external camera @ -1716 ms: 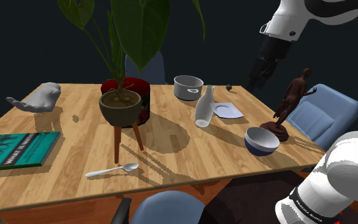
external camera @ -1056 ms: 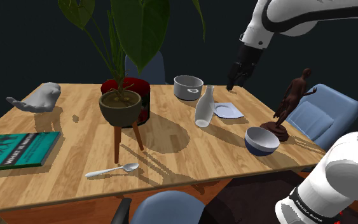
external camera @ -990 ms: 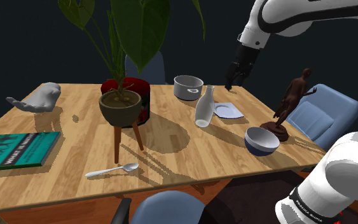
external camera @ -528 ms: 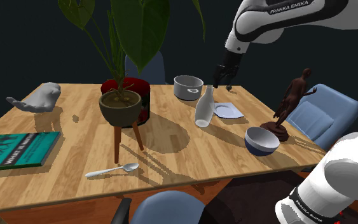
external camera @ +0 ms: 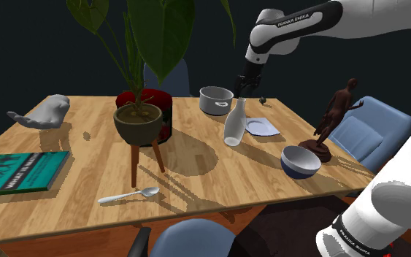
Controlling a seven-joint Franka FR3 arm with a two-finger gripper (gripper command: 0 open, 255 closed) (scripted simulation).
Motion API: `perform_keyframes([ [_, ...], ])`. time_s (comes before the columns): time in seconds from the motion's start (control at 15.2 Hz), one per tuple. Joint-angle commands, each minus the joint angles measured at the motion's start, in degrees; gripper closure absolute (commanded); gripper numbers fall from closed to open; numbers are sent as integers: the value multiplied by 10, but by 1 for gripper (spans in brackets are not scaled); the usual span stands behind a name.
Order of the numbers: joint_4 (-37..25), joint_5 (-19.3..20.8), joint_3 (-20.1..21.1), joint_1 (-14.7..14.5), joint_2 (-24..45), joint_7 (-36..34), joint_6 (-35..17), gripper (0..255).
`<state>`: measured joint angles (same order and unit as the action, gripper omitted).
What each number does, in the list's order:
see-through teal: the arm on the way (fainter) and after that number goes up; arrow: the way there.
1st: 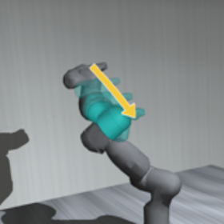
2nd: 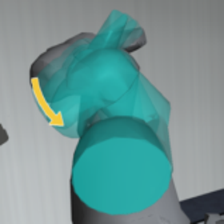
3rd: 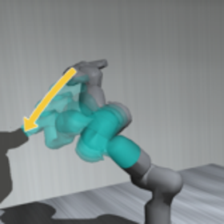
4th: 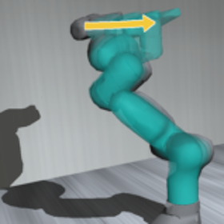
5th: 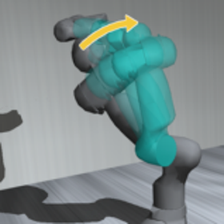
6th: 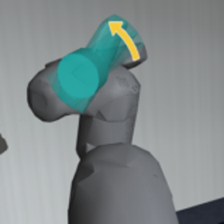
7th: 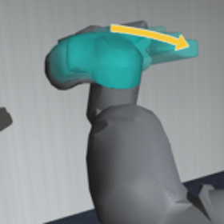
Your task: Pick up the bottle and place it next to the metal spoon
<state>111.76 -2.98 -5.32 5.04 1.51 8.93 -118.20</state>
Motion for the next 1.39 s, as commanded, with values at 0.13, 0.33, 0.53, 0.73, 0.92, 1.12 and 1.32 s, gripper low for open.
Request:
perform_keyframes([
  [0.13, -2, -2, -1, 1, 25, 3, -25, 0],
  [0.33, 10, -4, -1, 1, 35, 4, -46, 0],
  [0.53, 16, -5, 0, 1, 40, 5, -57, 0],
  [0.73, 16, -5, 0, 1, 40, 5, -57, 0],
  [0.92, 16, -5, 0, 1, 40, 5, -57, 0],
  [1.12, 16, -5, 0, 1, 40, 5, -57, 255],
  [1.32, 16, -5, 0, 1, 40, 5, -57, 255],
])
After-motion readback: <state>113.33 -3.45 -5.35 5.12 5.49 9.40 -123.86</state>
